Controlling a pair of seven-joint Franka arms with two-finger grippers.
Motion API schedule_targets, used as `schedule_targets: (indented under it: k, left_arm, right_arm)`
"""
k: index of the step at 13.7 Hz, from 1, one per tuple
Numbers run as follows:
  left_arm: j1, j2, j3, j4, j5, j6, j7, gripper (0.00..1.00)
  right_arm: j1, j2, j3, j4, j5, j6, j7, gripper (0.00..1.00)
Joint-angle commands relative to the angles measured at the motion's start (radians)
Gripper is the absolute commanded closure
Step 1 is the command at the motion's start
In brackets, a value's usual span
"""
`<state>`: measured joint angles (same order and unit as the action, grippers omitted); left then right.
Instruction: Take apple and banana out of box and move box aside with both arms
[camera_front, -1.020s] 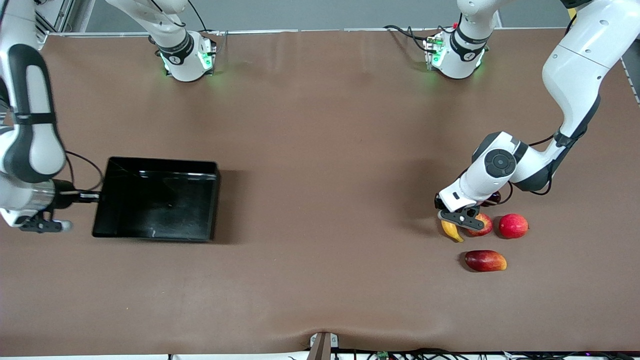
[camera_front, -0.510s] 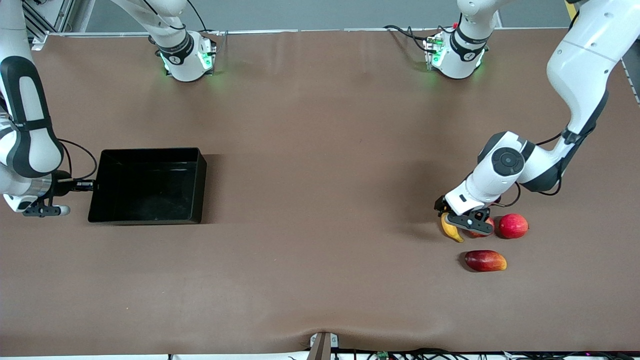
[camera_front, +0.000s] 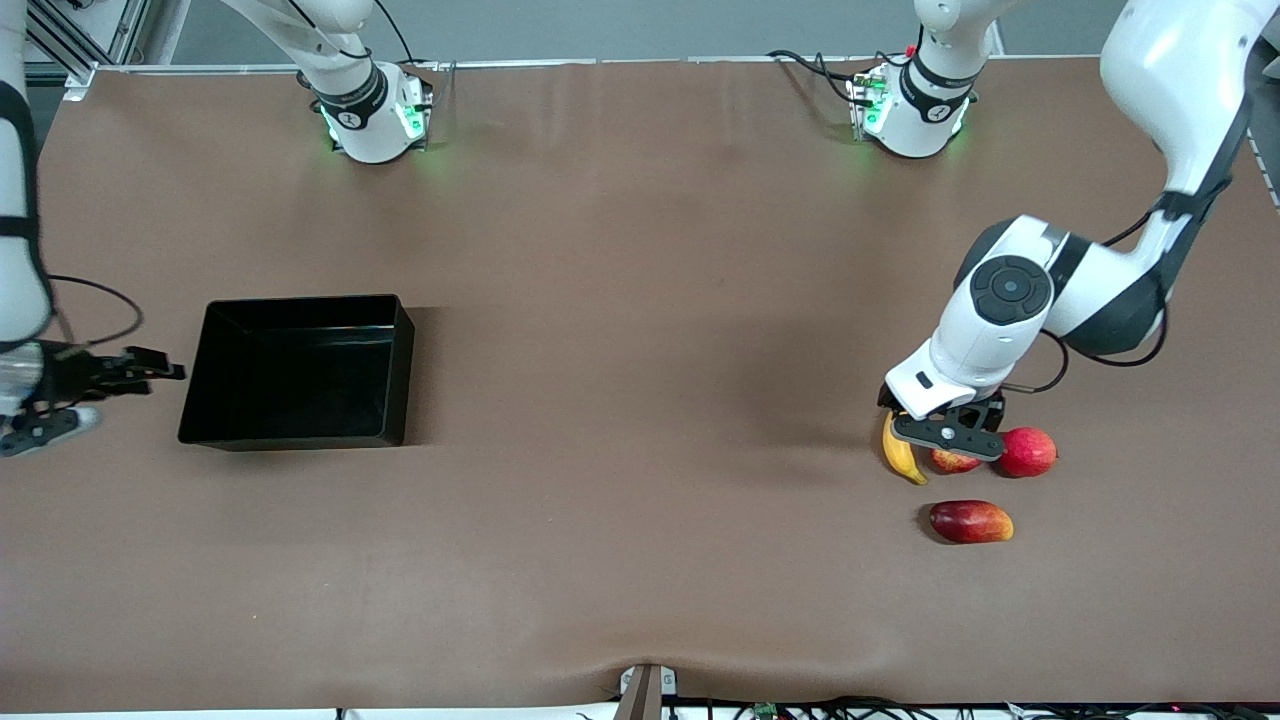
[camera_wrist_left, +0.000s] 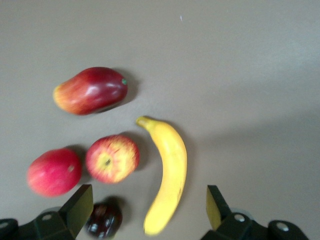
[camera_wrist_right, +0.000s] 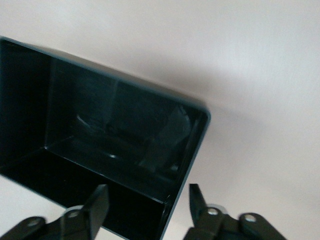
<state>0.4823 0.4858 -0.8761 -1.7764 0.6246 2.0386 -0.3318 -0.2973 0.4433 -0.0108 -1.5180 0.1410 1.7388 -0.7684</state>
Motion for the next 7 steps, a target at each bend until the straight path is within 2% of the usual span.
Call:
schedule_targets:
  k: [1, 3, 5, 7]
  left_arm:
    - [0.006, -0.003, -0.034, 0.162, -0.138, -0.213, 0.076, 0.0]
    - [0.015, -0.006, -0.034, 0.262, -0.172, -0.344, 0.121, 0.0]
    - [0.025, -0.006, -0.035, 0.375, -0.192, -0.479, 0.195, 0.0]
    - [0.047, -0.042, -0.035, 0.434, -0.203, -0.544, 0.201, 0.0]
  right_arm:
    - [0.073, 0.008, -0.001, 0.183, -0.012, -0.06, -0.045, 0.0]
    - [0.081, 0.006, 0.0, 0.281, -0.027, -0.097, -0.046, 0.0]
    - [0.09, -0.018, 0.011, 0.294, -0.02, -0.142, -0.043, 0.0]
    - [0.116, -0.082, 0.009, 0.289, -0.026, -0.194, -0.025, 0.0]
